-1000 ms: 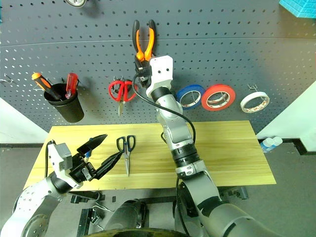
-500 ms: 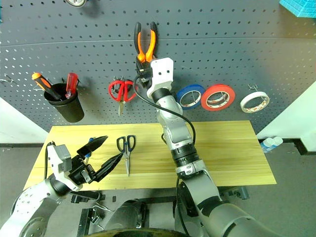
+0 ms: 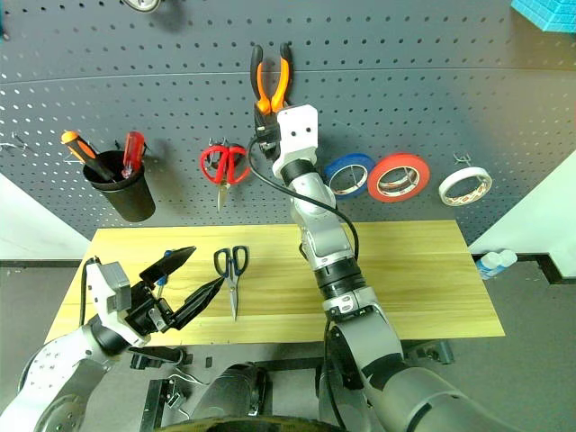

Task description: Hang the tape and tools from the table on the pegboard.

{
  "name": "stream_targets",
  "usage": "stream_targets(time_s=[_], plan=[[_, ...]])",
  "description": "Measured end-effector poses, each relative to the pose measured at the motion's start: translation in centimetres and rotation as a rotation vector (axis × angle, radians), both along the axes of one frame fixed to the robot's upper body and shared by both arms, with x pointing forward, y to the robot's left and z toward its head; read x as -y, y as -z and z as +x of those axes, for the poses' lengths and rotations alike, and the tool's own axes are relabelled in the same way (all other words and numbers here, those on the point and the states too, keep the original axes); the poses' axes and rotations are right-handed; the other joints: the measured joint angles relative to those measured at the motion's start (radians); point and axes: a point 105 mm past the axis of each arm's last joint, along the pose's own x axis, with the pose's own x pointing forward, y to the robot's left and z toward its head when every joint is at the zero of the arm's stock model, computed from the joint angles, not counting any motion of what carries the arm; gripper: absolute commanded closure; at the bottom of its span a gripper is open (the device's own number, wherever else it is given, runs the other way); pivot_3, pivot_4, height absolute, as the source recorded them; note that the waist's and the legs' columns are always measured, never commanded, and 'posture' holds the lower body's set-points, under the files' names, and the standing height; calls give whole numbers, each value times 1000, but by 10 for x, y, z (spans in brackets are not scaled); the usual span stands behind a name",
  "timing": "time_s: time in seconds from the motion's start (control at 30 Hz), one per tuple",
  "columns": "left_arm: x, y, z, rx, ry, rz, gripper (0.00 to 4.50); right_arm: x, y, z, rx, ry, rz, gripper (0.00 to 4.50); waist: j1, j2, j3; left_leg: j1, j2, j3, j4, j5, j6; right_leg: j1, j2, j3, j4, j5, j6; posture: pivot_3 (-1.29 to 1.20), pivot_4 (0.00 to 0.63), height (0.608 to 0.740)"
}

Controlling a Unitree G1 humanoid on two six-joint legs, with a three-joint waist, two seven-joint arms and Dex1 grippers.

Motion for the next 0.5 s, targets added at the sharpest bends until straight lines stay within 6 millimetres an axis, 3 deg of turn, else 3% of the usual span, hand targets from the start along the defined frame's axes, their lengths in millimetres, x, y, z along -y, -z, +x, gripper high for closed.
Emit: stream_targets(time_s=[0.27, 0.5], plan=[[0, 1, 0, -1, 16, 4, 0, 12, -17, -5, 30, 25, 6, 2411, -1, 2, 1, 0, 0, 0, -1, 0, 0, -1, 0, 0, -1, 0, 0, 115, 142, 724], [-1, 4, 1, -10, 20, 4, 0, 15, -14, -8, 14, 30, 12, 2411, -2, 2, 2, -1, 0, 0, -3, 0, 0, -2, 0, 0, -2, 0, 0, 113, 147, 724]])
